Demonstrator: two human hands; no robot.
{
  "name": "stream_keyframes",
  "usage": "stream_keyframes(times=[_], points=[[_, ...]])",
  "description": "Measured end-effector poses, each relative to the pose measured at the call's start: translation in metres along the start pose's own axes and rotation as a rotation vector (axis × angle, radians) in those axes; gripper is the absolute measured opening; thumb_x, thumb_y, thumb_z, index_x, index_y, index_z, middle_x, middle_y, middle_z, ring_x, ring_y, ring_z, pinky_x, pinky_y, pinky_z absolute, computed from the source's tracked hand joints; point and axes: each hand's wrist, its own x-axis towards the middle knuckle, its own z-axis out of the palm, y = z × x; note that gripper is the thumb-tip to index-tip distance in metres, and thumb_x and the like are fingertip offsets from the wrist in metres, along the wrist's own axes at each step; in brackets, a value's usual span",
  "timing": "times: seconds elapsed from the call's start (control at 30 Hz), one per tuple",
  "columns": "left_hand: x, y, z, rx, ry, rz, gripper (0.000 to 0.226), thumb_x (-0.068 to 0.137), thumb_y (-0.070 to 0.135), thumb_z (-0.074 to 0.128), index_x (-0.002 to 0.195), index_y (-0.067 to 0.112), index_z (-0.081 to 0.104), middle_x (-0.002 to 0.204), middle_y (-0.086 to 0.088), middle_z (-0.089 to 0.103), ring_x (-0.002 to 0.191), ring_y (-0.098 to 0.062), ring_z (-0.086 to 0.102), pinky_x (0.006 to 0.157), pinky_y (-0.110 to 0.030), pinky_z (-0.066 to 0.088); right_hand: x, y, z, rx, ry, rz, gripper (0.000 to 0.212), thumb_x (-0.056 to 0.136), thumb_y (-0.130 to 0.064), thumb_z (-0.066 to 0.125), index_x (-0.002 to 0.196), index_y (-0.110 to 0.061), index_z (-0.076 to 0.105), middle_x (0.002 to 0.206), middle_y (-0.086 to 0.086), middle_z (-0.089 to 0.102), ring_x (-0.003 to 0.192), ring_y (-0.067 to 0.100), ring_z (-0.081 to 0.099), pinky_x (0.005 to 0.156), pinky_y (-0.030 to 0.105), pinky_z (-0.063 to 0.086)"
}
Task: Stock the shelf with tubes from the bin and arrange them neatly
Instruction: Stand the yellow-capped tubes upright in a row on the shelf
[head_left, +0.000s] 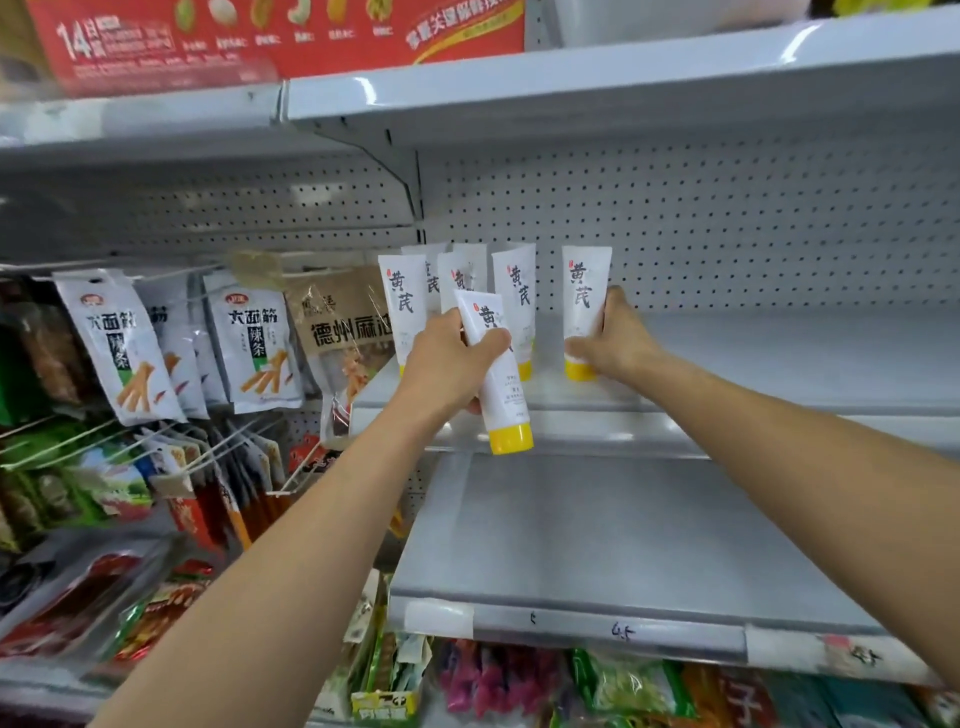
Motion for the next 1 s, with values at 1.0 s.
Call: stream_keyframes(times=[1.0], points=[[0.001,0.001,0.004,-0.002,0.024,0.049,0.014,0.091,0.025,0.061,0.102,0.017,0.062,0.091,0.000,0.071,0.078,-0.013,0.071,0.048,-0.030,0.056,-0.021,-0.013,0.000,0.071,-0.033,-0.085,0.032,0.083,-0.015,0.068,0.112,-0.007,0.057,0.088,0.002,0.058,0.083,0.015,0.054,0.070,0.025,0.044]])
